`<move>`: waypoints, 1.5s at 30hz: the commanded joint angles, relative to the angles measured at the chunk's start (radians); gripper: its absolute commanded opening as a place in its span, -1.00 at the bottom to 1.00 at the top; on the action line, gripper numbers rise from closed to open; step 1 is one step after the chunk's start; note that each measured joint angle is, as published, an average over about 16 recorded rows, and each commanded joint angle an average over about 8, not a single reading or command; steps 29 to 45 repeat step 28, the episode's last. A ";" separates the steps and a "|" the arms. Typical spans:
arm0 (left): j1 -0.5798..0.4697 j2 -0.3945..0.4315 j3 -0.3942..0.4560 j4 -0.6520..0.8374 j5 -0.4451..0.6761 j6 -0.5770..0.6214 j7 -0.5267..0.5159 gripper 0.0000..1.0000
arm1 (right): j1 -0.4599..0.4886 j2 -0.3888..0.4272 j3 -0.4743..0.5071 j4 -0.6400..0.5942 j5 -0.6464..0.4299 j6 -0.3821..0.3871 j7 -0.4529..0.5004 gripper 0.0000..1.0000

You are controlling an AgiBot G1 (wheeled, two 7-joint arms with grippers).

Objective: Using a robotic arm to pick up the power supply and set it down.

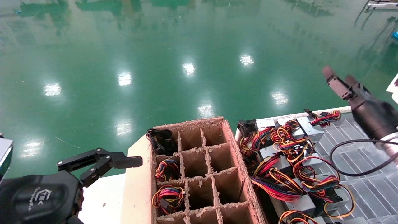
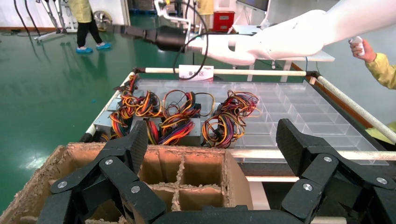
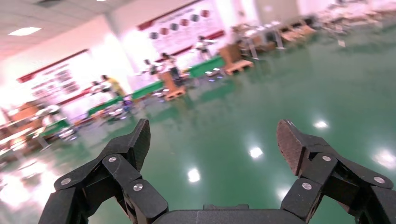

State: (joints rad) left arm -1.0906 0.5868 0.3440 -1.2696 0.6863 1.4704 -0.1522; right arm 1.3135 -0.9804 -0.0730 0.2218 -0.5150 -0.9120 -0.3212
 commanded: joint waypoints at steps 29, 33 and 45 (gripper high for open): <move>0.000 0.000 0.000 0.000 0.000 0.000 0.000 1.00 | -0.133 0.206 -0.115 0.592 -0.120 -0.325 0.283 1.00; 0.000 0.000 0.000 0.000 0.000 0.000 0.000 1.00 | -0.133 0.206 -0.115 0.592 -0.120 -0.325 0.283 1.00; 0.000 0.000 0.000 0.000 0.000 0.000 0.000 1.00 | -0.133 0.206 -0.115 0.592 -0.120 -0.325 0.283 1.00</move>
